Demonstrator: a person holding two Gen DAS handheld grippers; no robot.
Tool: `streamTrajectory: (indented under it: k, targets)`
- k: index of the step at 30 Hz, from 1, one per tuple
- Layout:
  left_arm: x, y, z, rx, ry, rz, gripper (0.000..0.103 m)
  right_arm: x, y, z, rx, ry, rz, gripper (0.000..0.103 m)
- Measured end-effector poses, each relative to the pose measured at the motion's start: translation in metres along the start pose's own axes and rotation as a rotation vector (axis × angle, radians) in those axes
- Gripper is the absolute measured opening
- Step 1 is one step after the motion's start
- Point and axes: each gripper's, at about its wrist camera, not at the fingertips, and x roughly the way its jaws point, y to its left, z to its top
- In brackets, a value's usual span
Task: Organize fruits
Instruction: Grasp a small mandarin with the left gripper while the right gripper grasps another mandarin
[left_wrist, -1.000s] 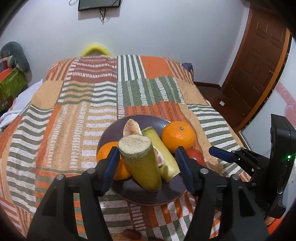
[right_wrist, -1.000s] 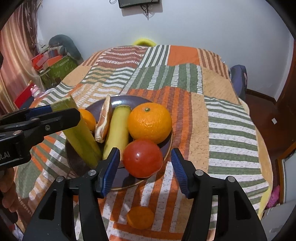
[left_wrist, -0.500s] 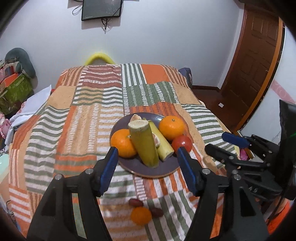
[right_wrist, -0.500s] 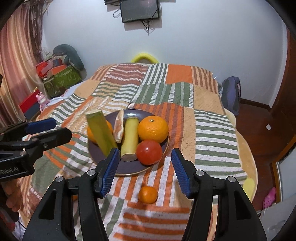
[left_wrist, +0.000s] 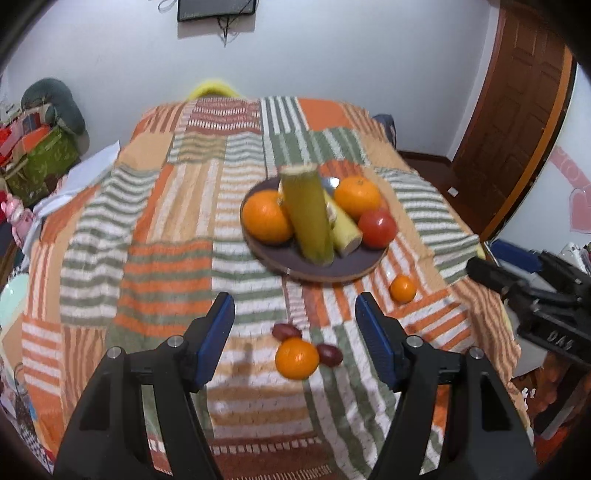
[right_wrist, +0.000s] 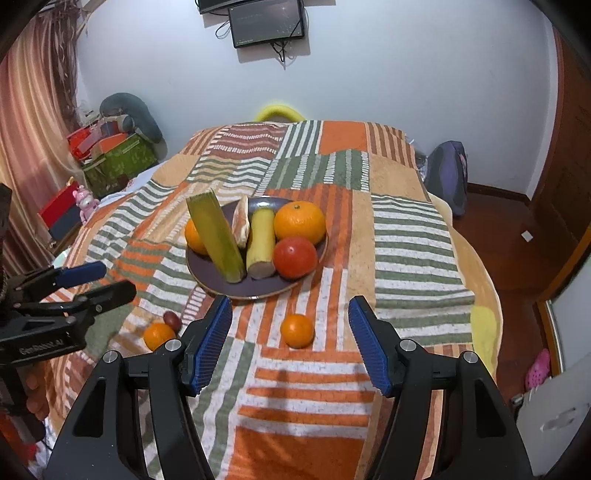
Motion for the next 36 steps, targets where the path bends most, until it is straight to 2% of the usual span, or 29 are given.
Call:
streamTrajectory:
  k: [5, 9, 13, 22, 28, 33, 36]
  targets:
    - [0.020, 0.005, -0.018, -0.018, 0.066, -0.012, 0.066, 0.006, -0.001, -0.007, -0.009, 0.017, -0.002, 0.062]
    - [0.038, 0.006, -0.029, -0.038, 0.129, -0.035, 0.057, 0.019, -0.005, -0.013, 0.007, 0.050, 0.011, 0.062]
    - [0.049, 0.005, -0.035, -0.036, 0.152, -0.042, 0.055, 0.035, -0.006, -0.021, 0.009, 0.090, 0.025, 0.061]
    - [0.059, 0.006, -0.043, -0.052, 0.165, -0.080, 0.044, 0.067, -0.011, -0.027, 0.015, 0.161, 0.060, 0.044]
    - [0.060, 0.008, -0.043, -0.063, 0.150, -0.101, 0.041, 0.086, -0.013, -0.031, 0.024, 0.215, 0.069, 0.039]
    - [0.059, 0.009, -0.042, -0.055, 0.140, -0.095, 0.037, 0.089, -0.009, -0.033, 0.004, 0.217, 0.045, 0.031]
    - [0.057, 0.011, -0.041, -0.061, 0.140, -0.097, 0.037, 0.087, -0.007, -0.034, -0.004, 0.217, 0.044, 0.031]
